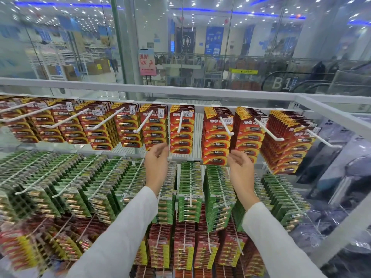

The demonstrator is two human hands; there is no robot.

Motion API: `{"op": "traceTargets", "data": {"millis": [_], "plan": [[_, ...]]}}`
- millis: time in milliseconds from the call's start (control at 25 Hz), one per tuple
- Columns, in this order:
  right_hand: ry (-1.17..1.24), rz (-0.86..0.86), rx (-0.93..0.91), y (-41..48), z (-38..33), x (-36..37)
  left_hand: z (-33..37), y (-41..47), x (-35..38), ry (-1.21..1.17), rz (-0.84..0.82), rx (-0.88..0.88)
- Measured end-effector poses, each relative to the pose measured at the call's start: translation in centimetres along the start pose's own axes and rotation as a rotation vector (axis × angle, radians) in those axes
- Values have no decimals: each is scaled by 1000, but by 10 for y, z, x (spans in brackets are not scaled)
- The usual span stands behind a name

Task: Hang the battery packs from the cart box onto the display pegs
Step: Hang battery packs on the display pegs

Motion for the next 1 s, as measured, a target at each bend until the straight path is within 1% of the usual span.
{"op": "traceTargets", "data": {"millis": [120, 240, 360, 480, 680, 840, 1000], "plan": [[-37, -9, 3, -27, 4, -26, -7, -34, -17, -53, -45, -47], [-71, 0, 45, -62, 24, -59, -17, -79, -29, -110, -102, -99], [-103, 79, 95, -99, 56, -102, -32, -127, -29, -105, -185, -150], [-133, 158, 167, -138, 88, -149, -48, -171, -25, -78, -271, -154], [-208, 339, 337, -205, 146, -251, -90, -255, 6, 28, -449, -294], [-218, 499, 487, -253, 187, -329, -116, -329, 45, 94, -616, -348], [-257, 560, 623, -287, 218, -406, -142, -415, 96, 162, -729, -385]]}}
Point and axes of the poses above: each hand's wrist, its own y-axis towards the middle knuckle, its own x-axis out of the palm, z = x × y, the point moved 2 cm from there along y, towards the middle knuckle, and after that the axes turned 7 degrees about z, right-handed, at the moved point
